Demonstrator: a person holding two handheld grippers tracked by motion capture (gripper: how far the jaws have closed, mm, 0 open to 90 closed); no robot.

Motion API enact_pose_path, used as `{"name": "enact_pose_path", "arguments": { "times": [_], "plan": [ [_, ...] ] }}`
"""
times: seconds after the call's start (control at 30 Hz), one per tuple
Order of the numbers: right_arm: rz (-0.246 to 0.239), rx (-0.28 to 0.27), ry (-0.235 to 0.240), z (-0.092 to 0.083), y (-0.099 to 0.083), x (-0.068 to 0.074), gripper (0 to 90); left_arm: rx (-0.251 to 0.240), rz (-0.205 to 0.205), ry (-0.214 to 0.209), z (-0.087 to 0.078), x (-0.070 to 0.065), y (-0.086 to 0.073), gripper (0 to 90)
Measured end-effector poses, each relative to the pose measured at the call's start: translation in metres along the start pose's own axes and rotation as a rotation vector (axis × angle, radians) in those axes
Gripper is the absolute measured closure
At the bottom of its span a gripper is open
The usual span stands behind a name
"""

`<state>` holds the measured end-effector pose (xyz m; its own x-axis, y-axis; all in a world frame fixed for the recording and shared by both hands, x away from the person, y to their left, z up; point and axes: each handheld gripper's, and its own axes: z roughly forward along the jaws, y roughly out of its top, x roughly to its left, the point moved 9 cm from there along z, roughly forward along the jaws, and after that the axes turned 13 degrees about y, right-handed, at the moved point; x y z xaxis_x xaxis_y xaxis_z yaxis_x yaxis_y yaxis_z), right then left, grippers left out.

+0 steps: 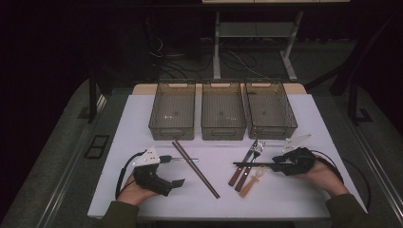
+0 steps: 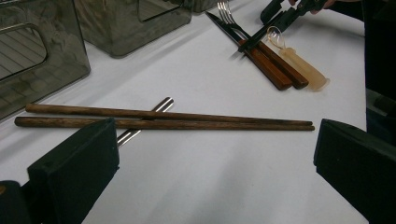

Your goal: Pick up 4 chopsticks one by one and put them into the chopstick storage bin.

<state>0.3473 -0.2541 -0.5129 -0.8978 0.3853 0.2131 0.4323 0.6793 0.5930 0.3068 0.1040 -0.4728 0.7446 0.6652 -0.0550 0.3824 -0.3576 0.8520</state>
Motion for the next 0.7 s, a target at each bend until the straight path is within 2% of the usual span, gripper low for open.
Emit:
{"name": "enact_pose_path", "arguments": {
  "times": [0.7],
  "plan": [
    [-0.004,0.009,0.001,0.0,0.0,0.0015,69.6,-0.001,-0.002,-0.002,-0.0001,-0.0002,0.0002,0.0]
  ]
}}
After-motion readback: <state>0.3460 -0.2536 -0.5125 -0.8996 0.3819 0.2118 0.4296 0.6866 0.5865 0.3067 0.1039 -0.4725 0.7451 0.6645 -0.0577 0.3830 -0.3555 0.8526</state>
